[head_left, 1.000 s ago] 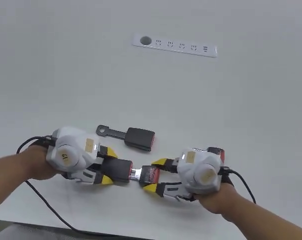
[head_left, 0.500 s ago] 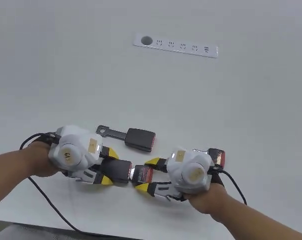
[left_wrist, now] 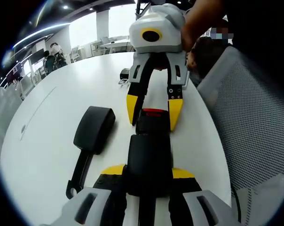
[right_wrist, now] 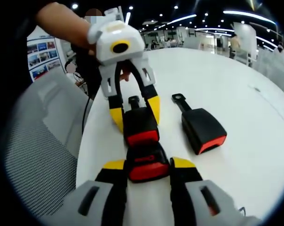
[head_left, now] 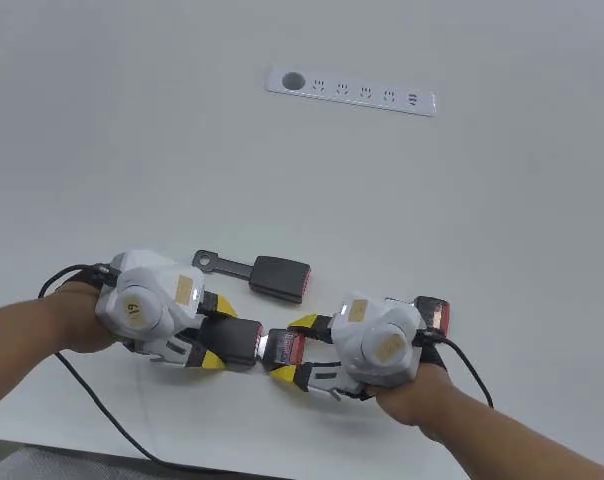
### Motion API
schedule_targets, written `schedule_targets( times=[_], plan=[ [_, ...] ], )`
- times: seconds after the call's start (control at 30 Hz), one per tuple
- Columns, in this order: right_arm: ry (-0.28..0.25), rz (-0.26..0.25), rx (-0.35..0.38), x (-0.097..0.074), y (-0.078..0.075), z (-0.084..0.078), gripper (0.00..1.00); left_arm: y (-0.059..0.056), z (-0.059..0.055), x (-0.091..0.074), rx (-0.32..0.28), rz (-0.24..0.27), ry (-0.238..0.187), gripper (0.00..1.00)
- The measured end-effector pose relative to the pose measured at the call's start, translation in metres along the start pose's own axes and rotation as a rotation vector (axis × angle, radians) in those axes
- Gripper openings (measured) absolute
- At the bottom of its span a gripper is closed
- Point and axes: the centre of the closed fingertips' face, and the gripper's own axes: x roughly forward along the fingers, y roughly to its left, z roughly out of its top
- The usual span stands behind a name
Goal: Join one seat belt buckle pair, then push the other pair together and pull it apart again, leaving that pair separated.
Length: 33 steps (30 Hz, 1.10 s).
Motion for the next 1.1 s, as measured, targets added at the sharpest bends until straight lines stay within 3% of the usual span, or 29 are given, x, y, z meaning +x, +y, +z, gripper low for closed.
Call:
schedule_targets(
  times=[0.33,1.1],
  plan=[
    [0.001,-0.019,-0.054,-0.002,0.000,-0.002,0.34,-0.002,-0.001,-0.001,-0.008,-0.008,-0.029,0.34],
    [-0.058,-0.066,-0.019,-0.003,0.001,-0.001,0.34,-0.005,0.009,-0.005,-0.024,-0.027,-0.070,0.34]
  ],
)
